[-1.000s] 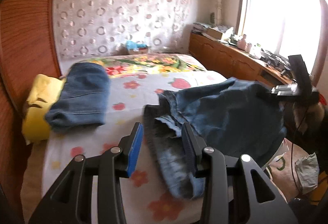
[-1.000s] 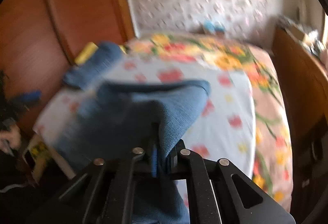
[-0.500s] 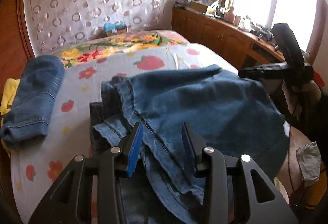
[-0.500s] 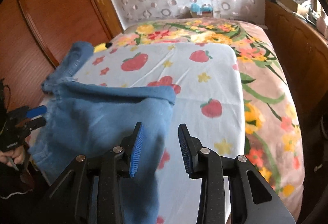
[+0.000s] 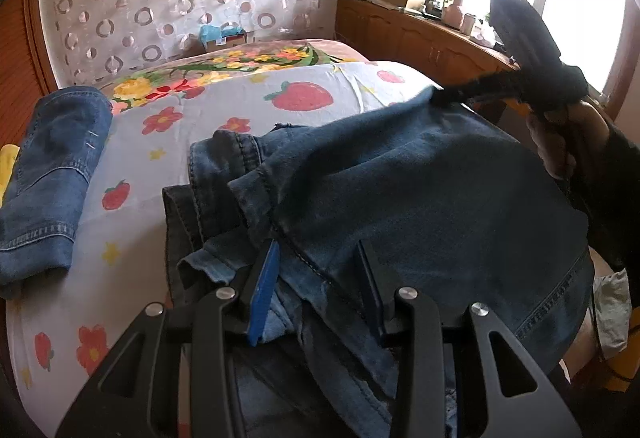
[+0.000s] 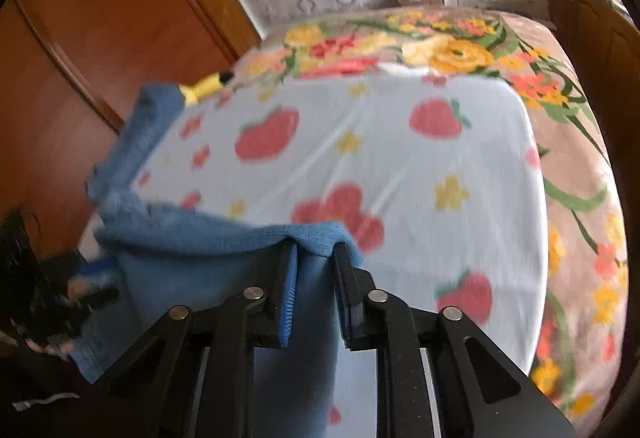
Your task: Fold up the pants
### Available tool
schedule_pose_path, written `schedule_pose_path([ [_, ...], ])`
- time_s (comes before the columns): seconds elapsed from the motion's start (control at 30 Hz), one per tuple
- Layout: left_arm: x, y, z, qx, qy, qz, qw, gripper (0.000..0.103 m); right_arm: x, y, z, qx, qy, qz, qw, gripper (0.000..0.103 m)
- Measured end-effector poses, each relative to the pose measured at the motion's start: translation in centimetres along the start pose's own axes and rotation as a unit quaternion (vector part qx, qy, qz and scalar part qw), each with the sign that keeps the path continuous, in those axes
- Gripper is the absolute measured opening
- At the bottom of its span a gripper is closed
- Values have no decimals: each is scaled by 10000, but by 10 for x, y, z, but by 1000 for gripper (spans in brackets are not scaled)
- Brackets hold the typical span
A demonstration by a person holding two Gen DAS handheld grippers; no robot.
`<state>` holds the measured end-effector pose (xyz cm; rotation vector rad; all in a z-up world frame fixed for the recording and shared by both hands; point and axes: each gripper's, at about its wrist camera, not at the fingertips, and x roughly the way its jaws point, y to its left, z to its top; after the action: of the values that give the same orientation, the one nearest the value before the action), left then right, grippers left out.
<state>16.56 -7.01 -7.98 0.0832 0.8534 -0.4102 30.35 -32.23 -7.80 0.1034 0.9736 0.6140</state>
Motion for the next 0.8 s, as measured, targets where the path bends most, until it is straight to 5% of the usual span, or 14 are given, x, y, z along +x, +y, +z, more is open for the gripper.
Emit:
schedule_pose_path([
  [0.4,-1,7,-6,-92,-25,-133,9999,38,-12,17,22,-325,-1092,-350,9929,7],
  [0.57,-7,10,-9,-226,-65,-159,9996,38,-18,14,19,-235,-796,-719,9940,8],
  [0.63,-11,11,-7,-243,-117,-156,9995,38,-28,18,8,-325,-713,-772,9939,20],
  [0.73,-18,11,2,-234,-233,-140,9994,38,-40,22,-14,-410,-499,-719,9953,55],
  [0.8,-23,10,13,-189,-355,-169,9990,38,-45,25,-30,-449,-371,-750,9955,62],
])
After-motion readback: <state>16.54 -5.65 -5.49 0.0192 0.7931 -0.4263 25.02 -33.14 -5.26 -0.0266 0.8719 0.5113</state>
